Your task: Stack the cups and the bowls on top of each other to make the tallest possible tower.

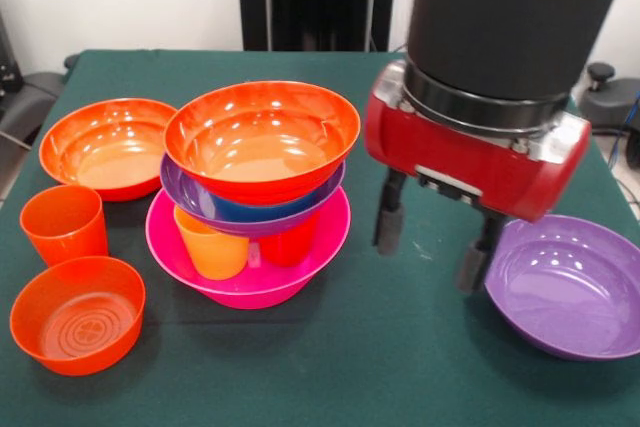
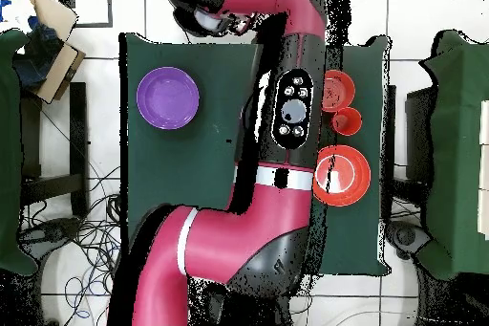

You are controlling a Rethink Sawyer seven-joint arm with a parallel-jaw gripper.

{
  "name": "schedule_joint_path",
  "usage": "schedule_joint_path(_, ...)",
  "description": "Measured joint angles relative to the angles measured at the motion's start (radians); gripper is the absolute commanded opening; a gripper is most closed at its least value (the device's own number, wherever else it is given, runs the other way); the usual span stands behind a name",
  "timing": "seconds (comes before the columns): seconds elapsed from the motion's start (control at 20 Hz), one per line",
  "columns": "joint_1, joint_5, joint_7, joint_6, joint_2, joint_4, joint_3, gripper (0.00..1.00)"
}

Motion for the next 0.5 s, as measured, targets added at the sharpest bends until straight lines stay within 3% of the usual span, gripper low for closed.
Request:
schedule_joint_path(0.2, -0.033, 0.149, 0.0, 0.014, 0.036, -0.045, -0.159, 1.0)
schedule_joint_path(0.35, -0.073, 0.341, 0.0, 0.014, 0.067, -0.074, -0.342, 1.0)
schedule_joint_path(0.45, -0.09, 0.421, 0.0, 0.014, 0.077, -0.08, -0.415, 1.0)
schedule_joint_path(0.5, -0.112, 0.532, 0.0, 0.014, 0.089, -0.086, -0.514, 1.0)
